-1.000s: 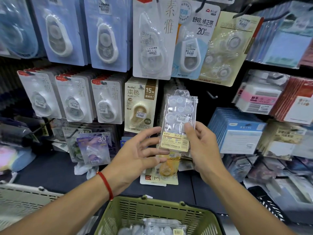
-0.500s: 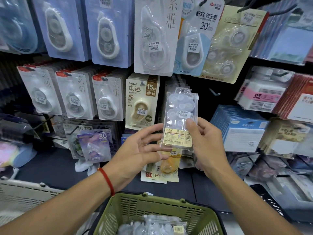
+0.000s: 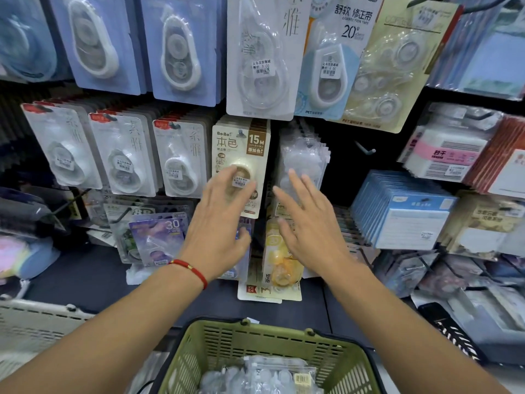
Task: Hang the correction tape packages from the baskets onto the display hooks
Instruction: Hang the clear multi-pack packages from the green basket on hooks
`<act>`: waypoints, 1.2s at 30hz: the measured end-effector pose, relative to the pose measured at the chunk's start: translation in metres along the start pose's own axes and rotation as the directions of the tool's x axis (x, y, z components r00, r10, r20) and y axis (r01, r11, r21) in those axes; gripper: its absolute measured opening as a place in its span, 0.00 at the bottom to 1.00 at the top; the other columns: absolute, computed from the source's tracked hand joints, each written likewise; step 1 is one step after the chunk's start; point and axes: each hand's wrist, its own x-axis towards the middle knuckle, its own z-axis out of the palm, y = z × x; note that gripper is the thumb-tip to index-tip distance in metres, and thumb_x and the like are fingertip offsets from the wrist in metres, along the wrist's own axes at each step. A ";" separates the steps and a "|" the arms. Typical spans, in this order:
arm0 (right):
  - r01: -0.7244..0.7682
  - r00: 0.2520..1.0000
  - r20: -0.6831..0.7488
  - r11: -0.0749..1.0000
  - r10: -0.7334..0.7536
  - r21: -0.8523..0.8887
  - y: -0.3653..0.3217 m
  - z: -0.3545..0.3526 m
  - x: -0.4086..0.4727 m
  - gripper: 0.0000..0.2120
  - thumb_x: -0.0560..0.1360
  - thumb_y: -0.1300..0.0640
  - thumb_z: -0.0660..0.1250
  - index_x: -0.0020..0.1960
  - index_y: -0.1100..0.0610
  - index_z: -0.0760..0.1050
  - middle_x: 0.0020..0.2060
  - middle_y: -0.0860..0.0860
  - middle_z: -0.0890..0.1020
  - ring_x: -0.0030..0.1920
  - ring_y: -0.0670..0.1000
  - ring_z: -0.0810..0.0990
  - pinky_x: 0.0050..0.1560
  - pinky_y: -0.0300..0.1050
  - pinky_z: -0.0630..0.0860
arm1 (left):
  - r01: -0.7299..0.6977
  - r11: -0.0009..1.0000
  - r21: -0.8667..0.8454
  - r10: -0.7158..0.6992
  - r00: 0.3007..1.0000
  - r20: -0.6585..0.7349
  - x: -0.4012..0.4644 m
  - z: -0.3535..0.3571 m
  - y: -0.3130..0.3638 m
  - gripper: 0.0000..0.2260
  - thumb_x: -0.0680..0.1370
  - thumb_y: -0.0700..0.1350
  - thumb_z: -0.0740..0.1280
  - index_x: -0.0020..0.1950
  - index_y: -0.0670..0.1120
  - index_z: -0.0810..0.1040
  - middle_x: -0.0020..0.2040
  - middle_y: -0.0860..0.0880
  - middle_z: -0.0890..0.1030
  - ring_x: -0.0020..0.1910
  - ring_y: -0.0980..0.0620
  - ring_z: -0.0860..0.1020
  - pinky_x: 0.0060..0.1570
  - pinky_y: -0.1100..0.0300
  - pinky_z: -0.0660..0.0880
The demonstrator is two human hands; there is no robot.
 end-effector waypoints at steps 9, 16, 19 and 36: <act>-0.120 0.977 0.163 0.988 0.134 -0.093 0.031 0.033 0.070 0.36 0.78 0.59 0.65 0.83 0.60 0.57 0.85 0.57 0.52 0.85 0.60 0.50 0.81 0.56 0.61 | 0.000 0.998 0.062 -0.007 0.995 0.098 -0.008 0.006 -0.006 0.41 0.73 0.34 0.71 0.84 0.47 0.61 0.87 0.47 0.42 0.85 0.44 0.49 0.74 0.45 0.71; -0.206 0.913 0.359 0.978 0.196 -0.010 0.053 0.029 0.102 0.45 0.79 0.60 0.66 0.86 0.49 0.43 0.86 0.50 0.46 0.81 0.63 0.63 0.70 0.58 0.74 | -0.008 0.997 0.071 0.000 0.993 0.116 -0.010 0.007 -0.008 0.41 0.74 0.33 0.70 0.85 0.49 0.59 0.87 0.49 0.41 0.85 0.45 0.48 0.69 0.48 0.75; -0.206 0.922 0.339 0.978 0.184 0.029 0.052 0.026 0.089 0.36 0.79 0.62 0.64 0.85 0.56 0.56 0.85 0.55 0.53 0.81 0.63 0.63 0.74 0.56 0.70 | 0.002 0.997 0.075 -0.009 0.994 0.105 -0.015 0.005 -0.006 0.36 0.73 0.32 0.70 0.81 0.47 0.67 0.86 0.45 0.50 0.83 0.41 0.55 0.65 0.46 0.76; -0.267 0.353 0.922 0.962 0.157 -0.061 -0.002 0.124 -0.243 0.36 0.81 0.45 0.69 0.82 0.55 0.59 0.80 0.55 0.65 0.78 0.59 0.67 0.75 0.57 0.68 | -0.033 0.974 0.225 -0.206 0.291 0.934 -0.199 0.085 0.002 0.19 0.83 0.45 0.65 0.75 0.51 0.73 0.72 0.44 0.75 0.70 0.43 0.75 0.66 0.52 0.73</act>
